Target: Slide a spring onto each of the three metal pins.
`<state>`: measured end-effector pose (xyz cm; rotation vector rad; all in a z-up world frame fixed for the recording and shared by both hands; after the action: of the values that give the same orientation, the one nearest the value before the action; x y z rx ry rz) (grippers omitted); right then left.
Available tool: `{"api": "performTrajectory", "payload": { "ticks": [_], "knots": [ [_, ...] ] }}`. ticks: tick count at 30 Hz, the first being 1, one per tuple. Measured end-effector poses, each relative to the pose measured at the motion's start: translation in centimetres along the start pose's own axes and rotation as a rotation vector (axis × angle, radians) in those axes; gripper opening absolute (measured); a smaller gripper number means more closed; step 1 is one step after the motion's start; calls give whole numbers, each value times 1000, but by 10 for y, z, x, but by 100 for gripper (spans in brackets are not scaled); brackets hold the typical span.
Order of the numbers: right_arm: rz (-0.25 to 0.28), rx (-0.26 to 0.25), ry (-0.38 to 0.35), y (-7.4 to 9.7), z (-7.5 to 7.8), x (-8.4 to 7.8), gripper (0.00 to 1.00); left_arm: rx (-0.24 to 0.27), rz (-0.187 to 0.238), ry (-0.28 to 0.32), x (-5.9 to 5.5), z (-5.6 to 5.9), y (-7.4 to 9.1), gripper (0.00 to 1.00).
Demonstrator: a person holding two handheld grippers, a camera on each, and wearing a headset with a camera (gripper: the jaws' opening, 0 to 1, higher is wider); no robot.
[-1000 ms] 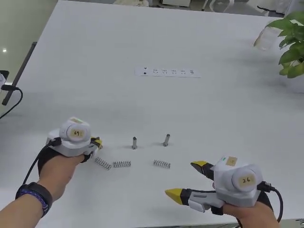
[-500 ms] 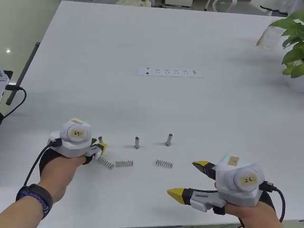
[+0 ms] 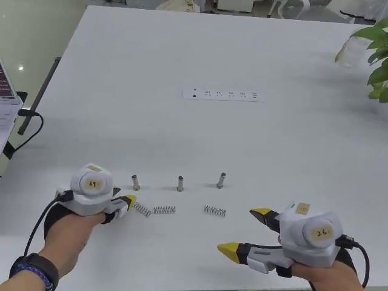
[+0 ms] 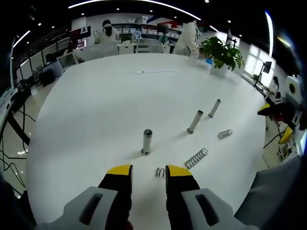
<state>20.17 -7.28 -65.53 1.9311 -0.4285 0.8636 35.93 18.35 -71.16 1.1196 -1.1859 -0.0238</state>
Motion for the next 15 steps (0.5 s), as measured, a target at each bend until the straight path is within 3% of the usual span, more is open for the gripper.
{"api": "performTrajectory", "payload": {
  "ticks": [7,15],
  "knots": [
    [0,1,0,0,0,-1,65,0,7,19,-16,1,11,22],
    [-1,4,2,0,-1,-1,65,5,8,27,-21,2,15,22]
  ]
}}
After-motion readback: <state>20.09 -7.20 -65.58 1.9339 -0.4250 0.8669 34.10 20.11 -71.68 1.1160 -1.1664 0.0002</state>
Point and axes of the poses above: the centre of the closed fingertips' face, and the gripper's own axes: y roughly backward along the fingers, z roughly to its right, x roughly out of its top, the point moved 6 cm from there along y, roughly backward along the fingers, and after that the axes turned 10 degrees about -y, right-handed, at the moved point
